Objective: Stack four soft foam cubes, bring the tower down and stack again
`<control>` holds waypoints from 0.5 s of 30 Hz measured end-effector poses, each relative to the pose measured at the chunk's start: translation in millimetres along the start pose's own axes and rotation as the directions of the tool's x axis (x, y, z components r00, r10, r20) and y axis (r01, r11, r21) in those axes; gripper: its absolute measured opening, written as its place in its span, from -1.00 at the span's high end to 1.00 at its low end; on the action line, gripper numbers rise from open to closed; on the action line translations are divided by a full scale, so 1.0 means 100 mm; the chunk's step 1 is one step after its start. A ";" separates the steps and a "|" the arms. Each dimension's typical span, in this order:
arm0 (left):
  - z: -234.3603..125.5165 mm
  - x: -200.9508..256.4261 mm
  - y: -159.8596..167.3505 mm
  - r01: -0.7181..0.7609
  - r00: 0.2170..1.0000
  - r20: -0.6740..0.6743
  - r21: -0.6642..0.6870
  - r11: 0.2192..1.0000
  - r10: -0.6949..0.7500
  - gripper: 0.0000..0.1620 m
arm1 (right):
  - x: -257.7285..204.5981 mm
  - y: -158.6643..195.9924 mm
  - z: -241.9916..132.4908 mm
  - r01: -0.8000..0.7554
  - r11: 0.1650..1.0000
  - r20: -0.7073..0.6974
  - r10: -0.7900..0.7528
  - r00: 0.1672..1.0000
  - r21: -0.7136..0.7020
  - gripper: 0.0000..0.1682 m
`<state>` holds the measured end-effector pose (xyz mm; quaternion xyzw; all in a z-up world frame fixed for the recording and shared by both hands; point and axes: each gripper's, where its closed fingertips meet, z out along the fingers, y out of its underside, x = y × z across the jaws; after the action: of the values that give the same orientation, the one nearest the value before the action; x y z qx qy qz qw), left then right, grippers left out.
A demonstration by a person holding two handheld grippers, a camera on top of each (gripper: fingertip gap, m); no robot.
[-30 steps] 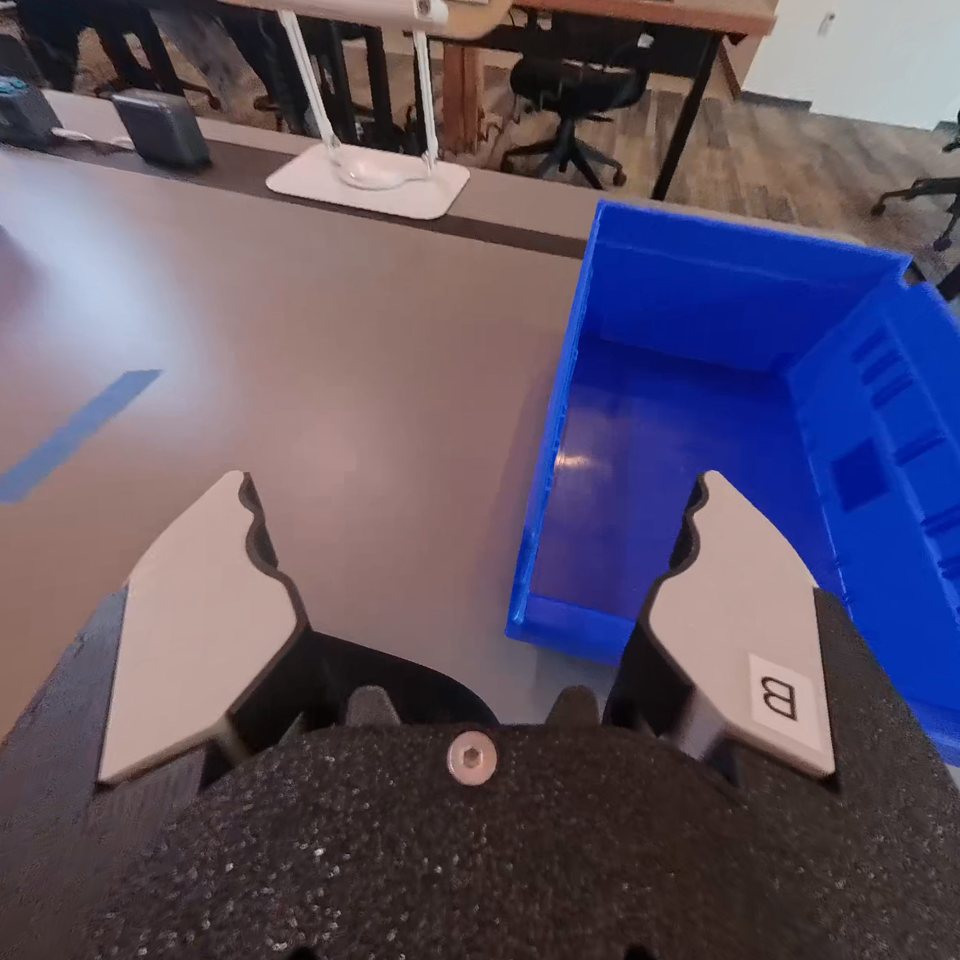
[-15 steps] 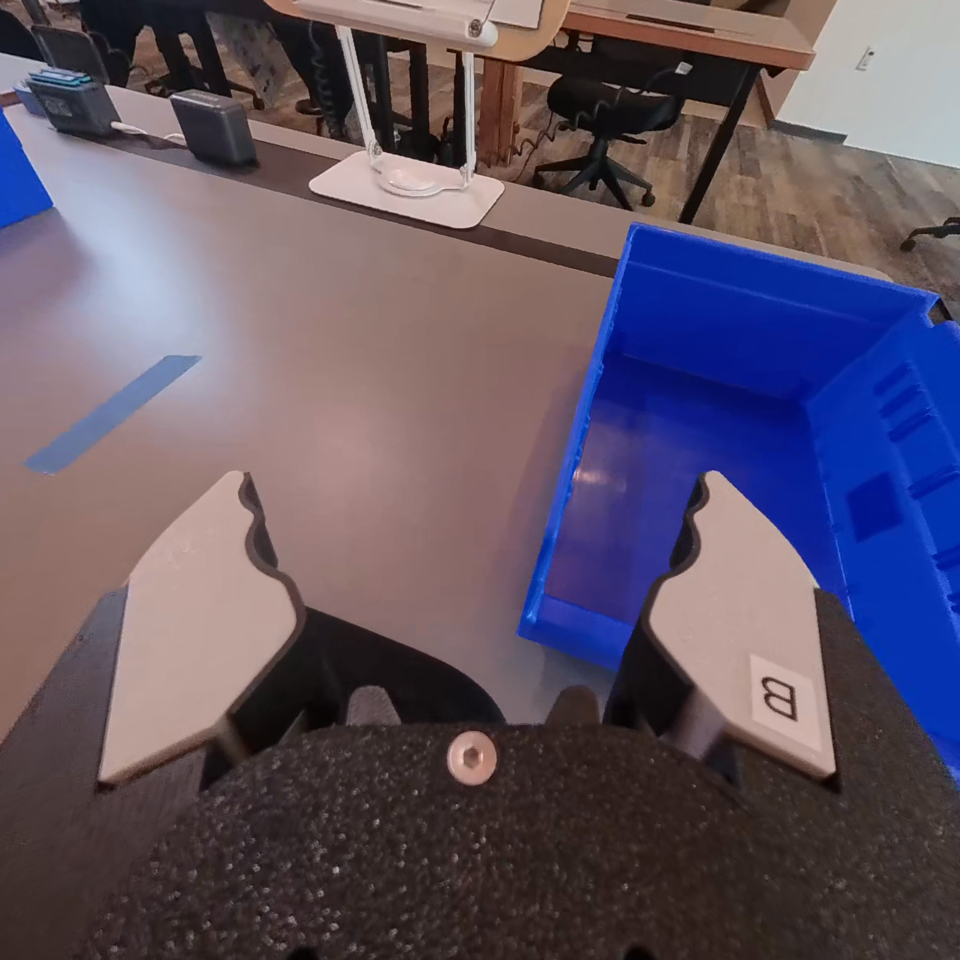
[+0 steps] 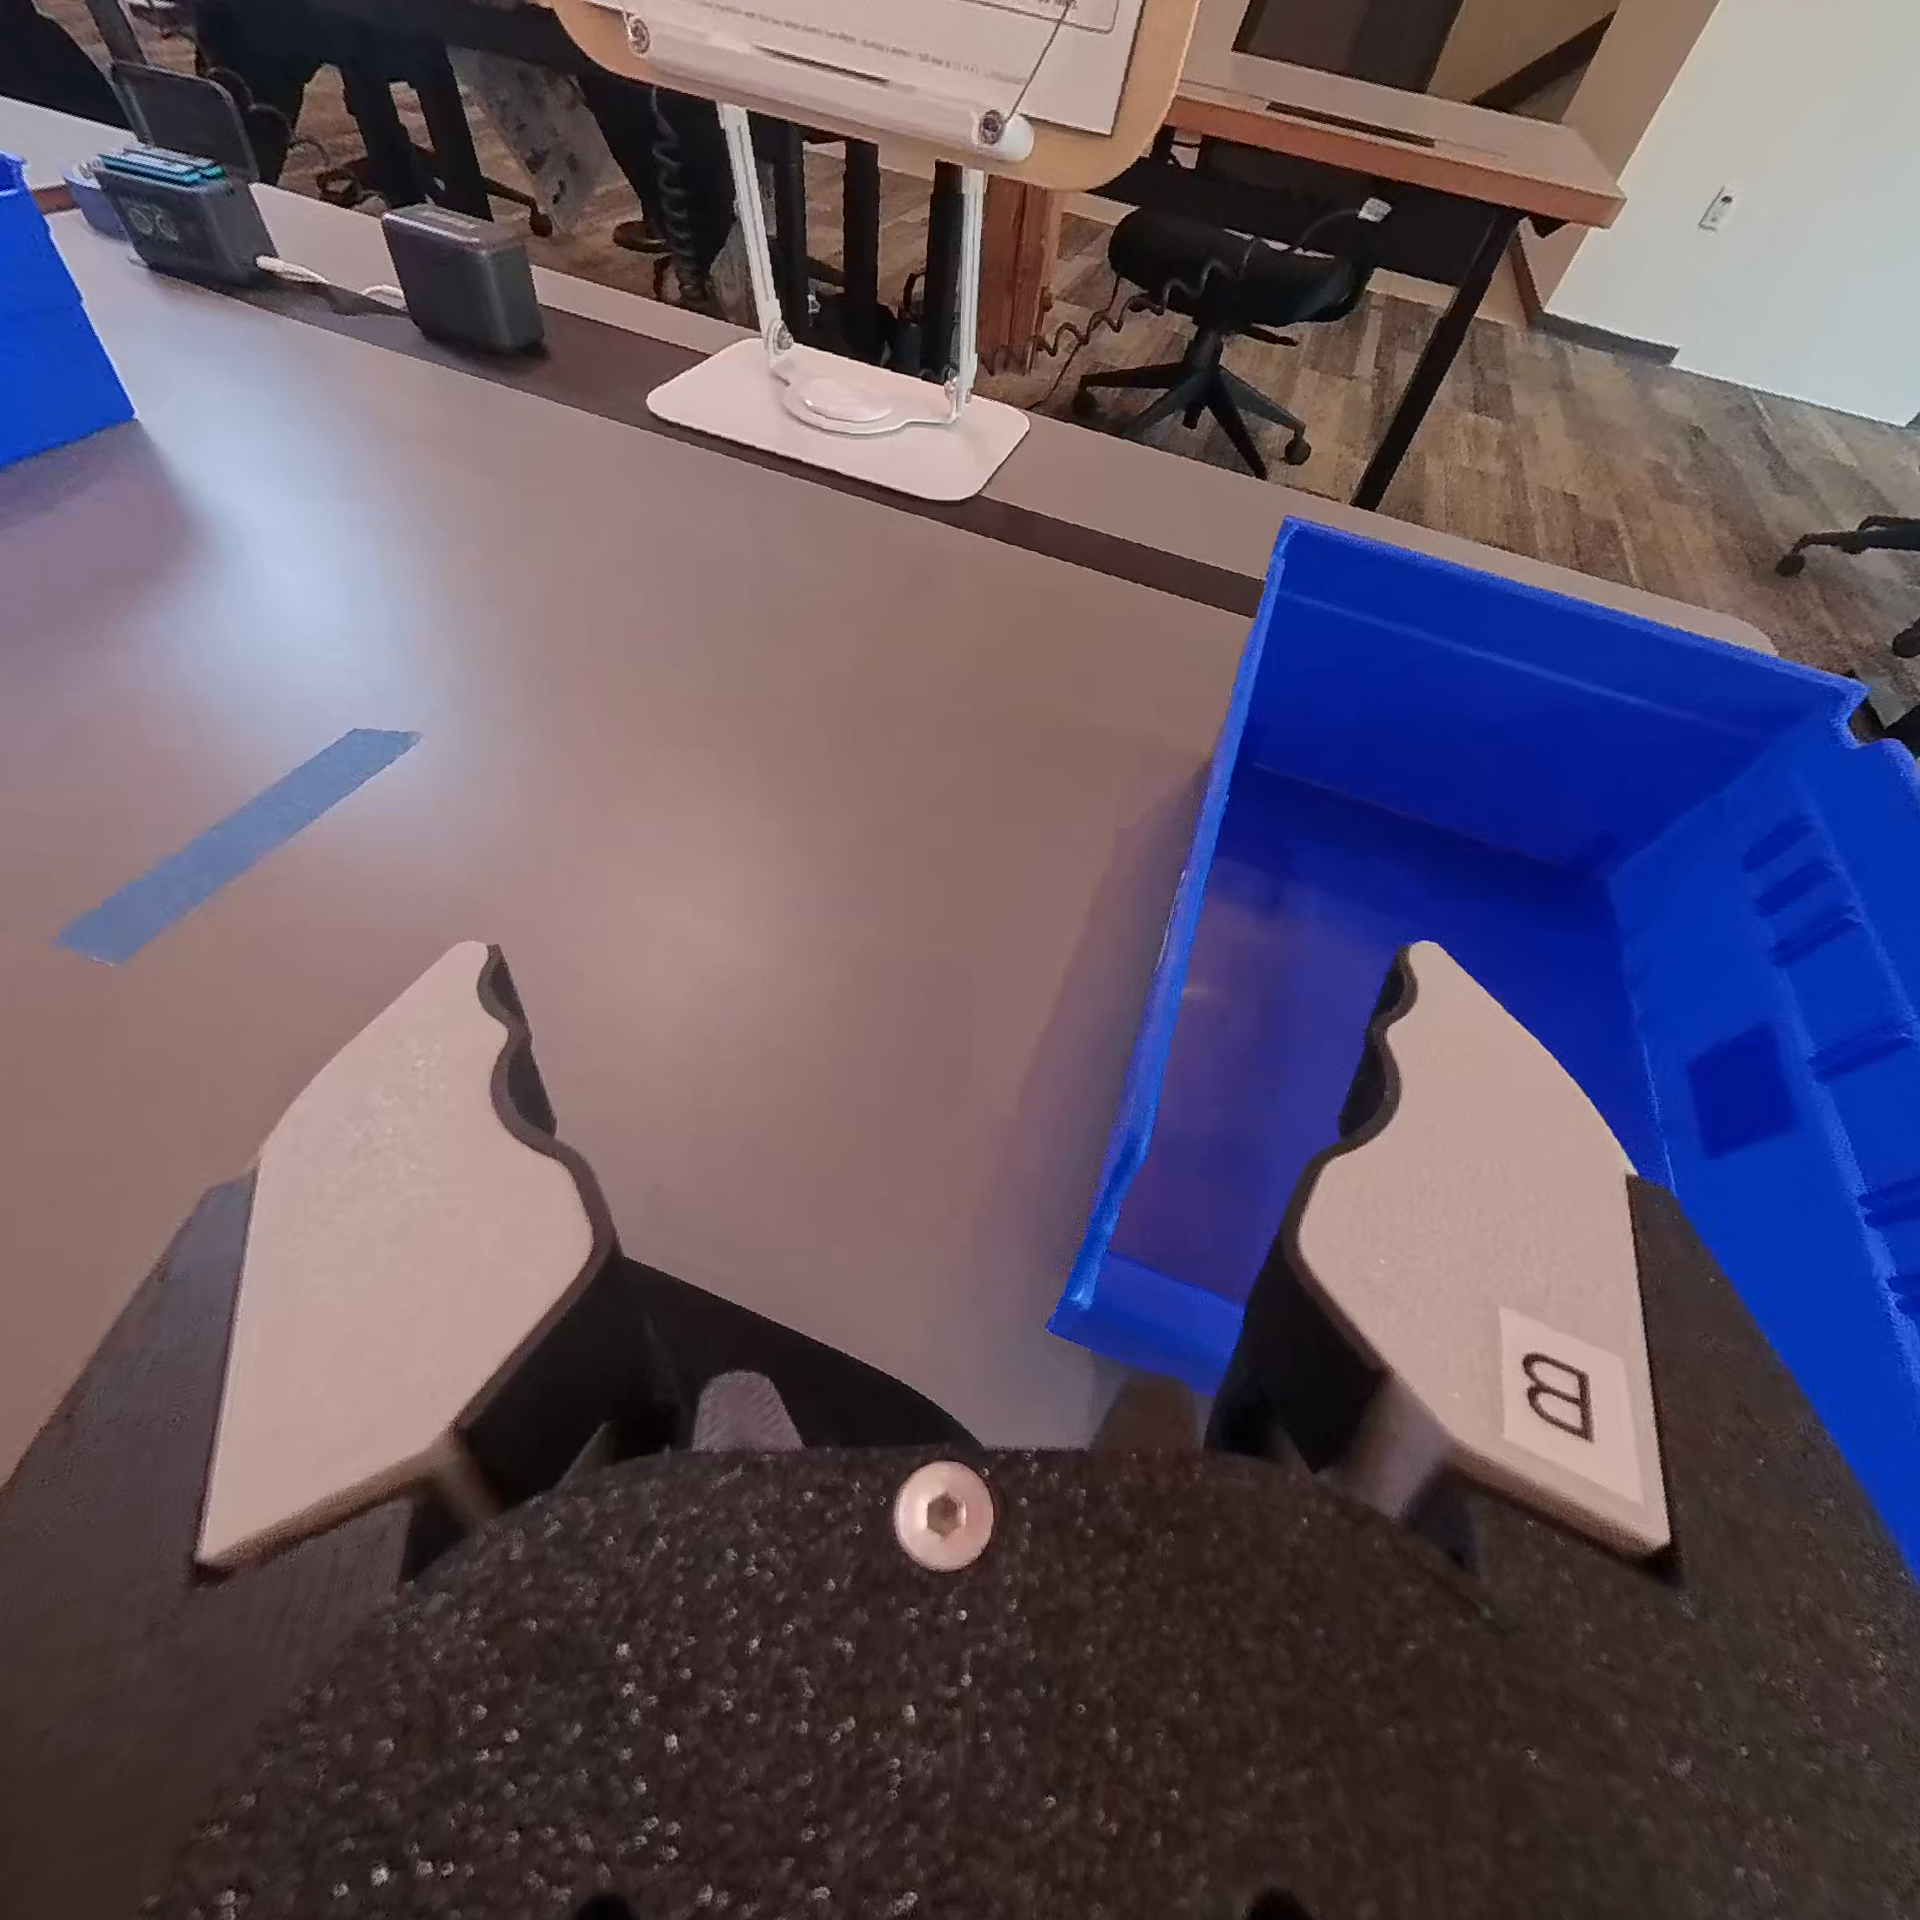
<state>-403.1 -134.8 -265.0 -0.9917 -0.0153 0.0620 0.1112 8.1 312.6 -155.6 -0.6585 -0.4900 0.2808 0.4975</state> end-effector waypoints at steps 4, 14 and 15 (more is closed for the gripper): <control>-0.35 -0.15 -0.30 0.137 0.985 0.046 0.353 0.925 -0.164 0.38 | -0.14 -0.10 0.02 0.037 0.998 0.040 -0.038 0.998 0.045 -0.76; -2.34 1.39 -1.48 0.721 0.658 -0.680 0.693 -0.007 0.323 0.38 | -1.66 -1.12 0.01 0.153 0.775 0.389 -0.464 0.796 0.613 -0.51; -2.30 1.63 -1.58 0.744 0.608 -0.702 0.667 0.042 0.372 0.38 | -1.85 -1.24 -0.04 0.144 0.724 0.408 -0.528 0.745 0.675 -0.46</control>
<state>-215.3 -24.1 -26.6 -0.5346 -0.0773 -0.3812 0.7503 -100.5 142.9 -61.0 -0.2416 -0.6166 0.5060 0.5526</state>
